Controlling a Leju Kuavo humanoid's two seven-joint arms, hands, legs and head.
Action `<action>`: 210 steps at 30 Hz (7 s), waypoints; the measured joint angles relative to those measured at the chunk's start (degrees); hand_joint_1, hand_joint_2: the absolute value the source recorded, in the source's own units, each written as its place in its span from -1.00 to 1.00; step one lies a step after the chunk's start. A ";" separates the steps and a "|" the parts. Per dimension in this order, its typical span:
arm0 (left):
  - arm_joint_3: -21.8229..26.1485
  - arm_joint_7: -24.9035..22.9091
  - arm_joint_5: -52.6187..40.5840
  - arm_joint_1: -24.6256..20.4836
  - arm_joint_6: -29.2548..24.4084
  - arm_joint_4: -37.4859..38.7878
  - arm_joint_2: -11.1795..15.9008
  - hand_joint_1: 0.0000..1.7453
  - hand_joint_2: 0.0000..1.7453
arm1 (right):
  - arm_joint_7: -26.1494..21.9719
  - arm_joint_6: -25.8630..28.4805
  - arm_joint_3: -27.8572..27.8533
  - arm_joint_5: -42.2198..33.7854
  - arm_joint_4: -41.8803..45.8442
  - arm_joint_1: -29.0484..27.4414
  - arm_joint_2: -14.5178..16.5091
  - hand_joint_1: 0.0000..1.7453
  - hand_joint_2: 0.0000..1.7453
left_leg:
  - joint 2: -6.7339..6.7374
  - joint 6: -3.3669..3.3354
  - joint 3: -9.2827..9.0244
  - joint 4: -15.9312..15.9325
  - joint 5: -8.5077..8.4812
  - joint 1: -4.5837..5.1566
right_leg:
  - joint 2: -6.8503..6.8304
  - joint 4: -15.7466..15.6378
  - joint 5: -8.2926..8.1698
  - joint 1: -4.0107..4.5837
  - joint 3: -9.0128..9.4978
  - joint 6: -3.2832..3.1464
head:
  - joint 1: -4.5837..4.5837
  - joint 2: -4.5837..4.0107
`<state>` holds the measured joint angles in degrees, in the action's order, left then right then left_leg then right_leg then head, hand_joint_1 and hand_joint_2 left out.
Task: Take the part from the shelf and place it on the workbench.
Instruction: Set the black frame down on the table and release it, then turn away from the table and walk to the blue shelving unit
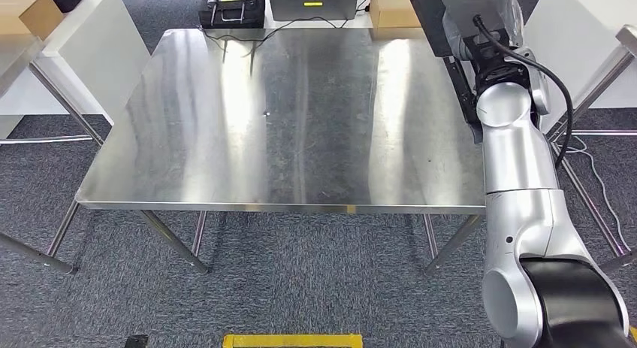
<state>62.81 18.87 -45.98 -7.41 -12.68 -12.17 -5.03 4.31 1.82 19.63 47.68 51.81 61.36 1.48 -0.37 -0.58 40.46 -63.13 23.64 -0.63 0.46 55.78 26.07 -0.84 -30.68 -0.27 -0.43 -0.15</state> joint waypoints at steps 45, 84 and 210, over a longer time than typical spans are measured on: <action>8.95 -3.01 10.56 0.52 10.08 0.09 -0.01 -1.00 1.00 | 14.17 9.09 4.42 31.51 -29.37 -2.14 -2.17 1.00 1.00 | -0.29 -1.65 -9.86 7.73 3.42 0.73 | 0.45 -0.53 -5.12 0.87 -5.49 1.05 | 0.04 0.00; 12.83 -3.50 14.77 0.43 6.20 0.07 -0.57 -1.00 -1.00 | 7.21 7.11 -0.07 38.26 -29.36 -4.25 9.94 -1.00 -1.00 | -0.20 -1.69 -9.90 7.70 3.45 0.97 | 0.46 -0.53 -5.11 0.82 -5.45 1.06 | 0.04 0.00; 13.65 -7.63 20.92 1.12 -6.13 0.12 -1.68 -1.00 -1.00 | 12.59 27.72 -17.52 -33.14 -38.56 -57.87 4.05 -1.00 -1.00 | 0.19 1.10 0.02 -9.11 9.00 -0.22 | -1.27 -2.14 0.45 0.41 2.06 -0.43 | -0.08 0.00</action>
<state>76.46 11.24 -25.06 -6.29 -18.80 -12.05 -6.71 16.90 29.54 2.10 14.54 13.25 3.49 5.53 -0.18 0.52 40.48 -72.23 32.64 -0.84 -0.81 53.64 26.52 -0.43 -28.62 -0.70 -0.51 -0.15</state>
